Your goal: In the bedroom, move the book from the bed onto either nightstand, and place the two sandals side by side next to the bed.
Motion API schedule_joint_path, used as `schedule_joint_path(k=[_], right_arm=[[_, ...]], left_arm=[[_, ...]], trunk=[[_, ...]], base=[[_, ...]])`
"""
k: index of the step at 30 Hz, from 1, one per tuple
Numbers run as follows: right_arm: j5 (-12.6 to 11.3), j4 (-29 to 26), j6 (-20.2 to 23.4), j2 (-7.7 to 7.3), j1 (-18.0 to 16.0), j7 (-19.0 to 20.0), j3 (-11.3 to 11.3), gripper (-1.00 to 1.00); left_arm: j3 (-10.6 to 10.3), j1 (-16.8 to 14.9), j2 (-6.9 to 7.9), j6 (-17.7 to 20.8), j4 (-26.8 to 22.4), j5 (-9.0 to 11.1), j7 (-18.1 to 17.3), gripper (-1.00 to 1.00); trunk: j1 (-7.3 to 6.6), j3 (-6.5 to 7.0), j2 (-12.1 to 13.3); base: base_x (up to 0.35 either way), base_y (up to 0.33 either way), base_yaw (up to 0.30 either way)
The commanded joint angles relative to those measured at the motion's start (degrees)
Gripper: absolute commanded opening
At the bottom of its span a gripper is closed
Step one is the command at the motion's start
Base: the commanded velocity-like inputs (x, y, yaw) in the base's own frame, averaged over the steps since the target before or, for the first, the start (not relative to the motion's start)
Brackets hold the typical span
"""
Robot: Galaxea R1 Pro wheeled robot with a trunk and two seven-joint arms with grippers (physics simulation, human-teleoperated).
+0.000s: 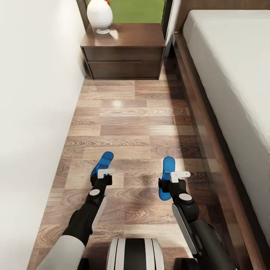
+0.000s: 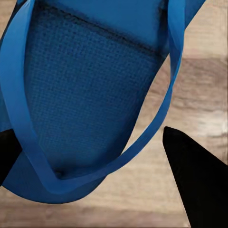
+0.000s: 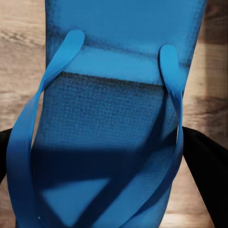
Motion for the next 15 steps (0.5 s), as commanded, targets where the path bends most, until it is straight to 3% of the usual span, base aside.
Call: schedule_joint_path(k=[1,3,7,15], right_arm=[[-0.51,-0.05,0.2,-0.02,-0.02,-0.5,0.06,-1.0],[-0.5,-0.1,0.2,-0.03,0.0,-0.5,0.05,-1.0],[-0.44,-0.27,0.73,-0.04,-0.03,-0.5,0.14,-1.0],[-0.43,-0.31,1.93,-0.05,-0.04,-0.6,0.31,-1.0]], left_arm=[[-0.32,0.83,0.04,0.52,-1.95,0.46,0.33,-1.0],[-0.73,2.87,0.14,1.9,-6.87,2.44,0.25,-1.0],[-3.57,6.85,0.33,9.22,-16.02,3.76,0.2,-1.0],[-4.69,8.59,0.37,11.89,-18.97,4.54,0.18,-1.0]], trunk=[[-0.03,0.2,0.0],[-0.08,0.64,0.03],[-0.19,1.53,0.08],[-0.39,3.3,0.19]], base=[[0.0,0.0,0.0],[0.0,0.0,0.0],[0.0,0.0,0.0],[0.0,0.0,0.0]])
